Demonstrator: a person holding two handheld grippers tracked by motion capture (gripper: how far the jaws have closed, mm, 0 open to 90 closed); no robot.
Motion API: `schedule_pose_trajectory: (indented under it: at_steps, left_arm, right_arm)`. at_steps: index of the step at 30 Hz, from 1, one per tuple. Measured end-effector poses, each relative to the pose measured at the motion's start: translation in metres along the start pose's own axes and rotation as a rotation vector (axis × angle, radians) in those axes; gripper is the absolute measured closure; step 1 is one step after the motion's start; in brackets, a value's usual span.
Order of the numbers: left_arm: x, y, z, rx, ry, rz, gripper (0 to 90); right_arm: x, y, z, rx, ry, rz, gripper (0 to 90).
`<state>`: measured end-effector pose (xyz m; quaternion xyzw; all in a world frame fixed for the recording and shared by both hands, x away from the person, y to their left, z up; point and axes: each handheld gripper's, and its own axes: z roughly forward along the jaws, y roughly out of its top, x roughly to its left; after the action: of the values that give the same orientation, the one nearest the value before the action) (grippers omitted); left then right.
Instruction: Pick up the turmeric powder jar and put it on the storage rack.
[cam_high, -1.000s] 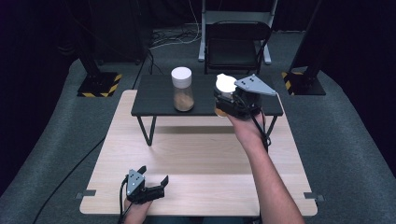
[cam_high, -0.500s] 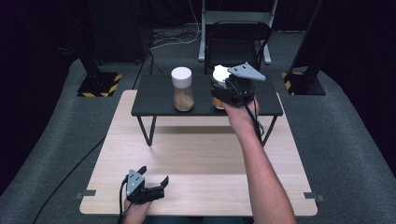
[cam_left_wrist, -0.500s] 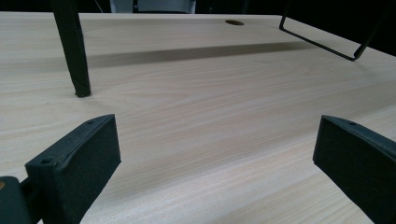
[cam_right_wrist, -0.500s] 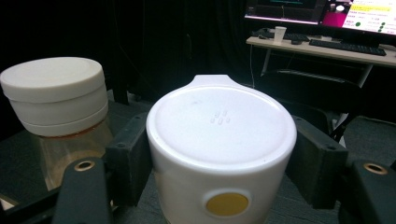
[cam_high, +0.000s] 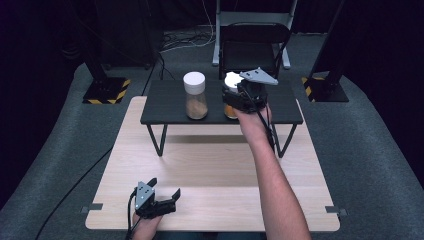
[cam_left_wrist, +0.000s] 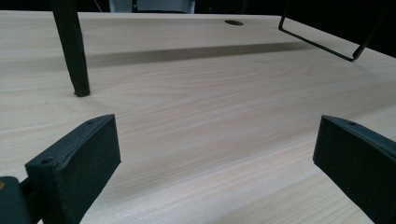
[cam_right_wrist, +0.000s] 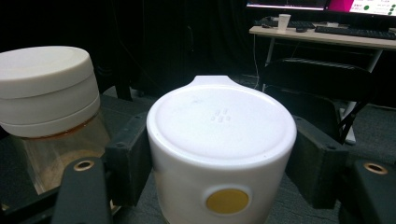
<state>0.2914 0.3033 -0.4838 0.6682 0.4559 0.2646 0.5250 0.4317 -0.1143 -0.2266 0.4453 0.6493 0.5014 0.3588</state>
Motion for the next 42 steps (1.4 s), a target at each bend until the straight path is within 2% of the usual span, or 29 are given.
schedule_pose_trajectory:
  at_steps: [7, 18, 19, 20, 22, 24, 28, 31, 36, 42]
  left_arm:
    - [0.001, 0.0, 0.0, 0.0, 0.004, -0.017, 0.0]
    - [0.001, 0.0, 0.0, -0.001, 0.01, -0.02, 0.0]
    - [0.001, 0.0, 0.0, 0.0, 0.01, -0.02, 0.0]
    - [0.0, 0.0, 0.0, -0.001, 0.01, -0.02, 0.0]
    - [0.0, 0.0, 0.0, -0.001, 0.012, -0.017, 0.0]
    - [-0.001, 0.0, 0.0, -0.001, 0.013, -0.013, 0.0]
    - [-0.001, 0.0, 0.0, -0.002, 0.015, -0.016, 0.0]
    - [-0.001, 0.001, 0.001, 0.002, 0.017, -0.017, 0.0]
    - [-0.002, 0.001, 0.001, 0.003, 0.018, -0.015, 0.1]
    - [-0.002, 0.001, 0.001, 0.006, 0.016, -0.01, 0.1]
  right_arm:
    - [-0.001, -0.008, -0.002, -0.028, 0.001, 0.007, 29.7]
    - [0.0, -0.009, -0.002, -0.029, -0.004, 0.006, 29.5]
    - [0.0, -0.009, -0.002, -0.029, -0.001, 0.006, 27.6]
    - [-0.003, -0.009, -0.002, -0.031, 0.019, 0.002, 19.8]
    - [-0.004, -0.009, -0.003, -0.031, 0.027, -0.004, 5.2]
    - [-0.004, -0.009, -0.006, -0.028, 0.034, -0.015, 0.0]
    - [-0.007, -0.015, -0.017, -0.048, 0.051, -0.036, 0.0]
    - [-0.011, -0.023, -0.026, -0.074, 0.059, -0.011, 0.2]
    - [-0.017, -0.032, -0.038, -0.083, 0.074, 0.005, 0.1]
    - [-0.019, -0.043, -0.051, -0.092, 0.083, -0.017, 0.1]
